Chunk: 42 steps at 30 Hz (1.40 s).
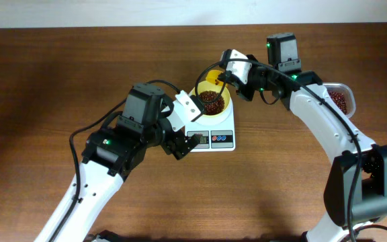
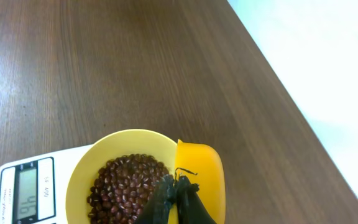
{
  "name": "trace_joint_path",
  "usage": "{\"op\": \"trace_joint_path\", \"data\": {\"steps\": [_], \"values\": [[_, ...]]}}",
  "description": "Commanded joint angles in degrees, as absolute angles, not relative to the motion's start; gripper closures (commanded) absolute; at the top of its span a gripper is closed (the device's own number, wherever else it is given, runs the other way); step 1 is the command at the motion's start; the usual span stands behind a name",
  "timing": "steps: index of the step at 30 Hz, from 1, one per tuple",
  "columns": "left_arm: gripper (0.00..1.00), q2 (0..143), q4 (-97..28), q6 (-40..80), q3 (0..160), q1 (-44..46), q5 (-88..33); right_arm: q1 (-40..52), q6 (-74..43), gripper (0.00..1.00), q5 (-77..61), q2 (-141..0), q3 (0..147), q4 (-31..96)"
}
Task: Scoop item into bowl and weigh 50g on scale
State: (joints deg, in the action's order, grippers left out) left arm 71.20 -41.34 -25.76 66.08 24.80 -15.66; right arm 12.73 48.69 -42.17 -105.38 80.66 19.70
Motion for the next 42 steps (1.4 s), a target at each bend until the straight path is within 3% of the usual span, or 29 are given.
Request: {"op": "trace_joint_path", "data": {"steps": [1,16,26,30,36,42], "values": [[0.01,70.7,-41.5,-26.3,65.9,24.9,-16.3,12.3,52.3,0.96,-44.2,-105.4,80.9,19.2],[0.01,70.7,-41.5,-26.3,65.9,24.9,-16.3,12.3,46.0,0.96,-48.0,-105.4,80.9,19.1],[0.01,70.7,-41.5,-26.3,65.9,24.9,-16.3,12.3,33.5,0.96,-48.0,-105.4,80.9,17.4],[0.01,70.7,-41.5,-26.3,65.9,24.9,-16.3,12.3,21.6,0.96,-46.8,-105.4,80.9,12.6],[0.01,70.7,-41.5,-26.3,65.9,24.9,-16.3,9.7,-6.9,0.96,-33.4,-105.4,80.9,0.8],[0.01,70.7,-41.5,-26.3,65.9,24.9,-16.3,1.6,-17.3,0.96,-27.3,-105.4,80.9,4.2]]}}
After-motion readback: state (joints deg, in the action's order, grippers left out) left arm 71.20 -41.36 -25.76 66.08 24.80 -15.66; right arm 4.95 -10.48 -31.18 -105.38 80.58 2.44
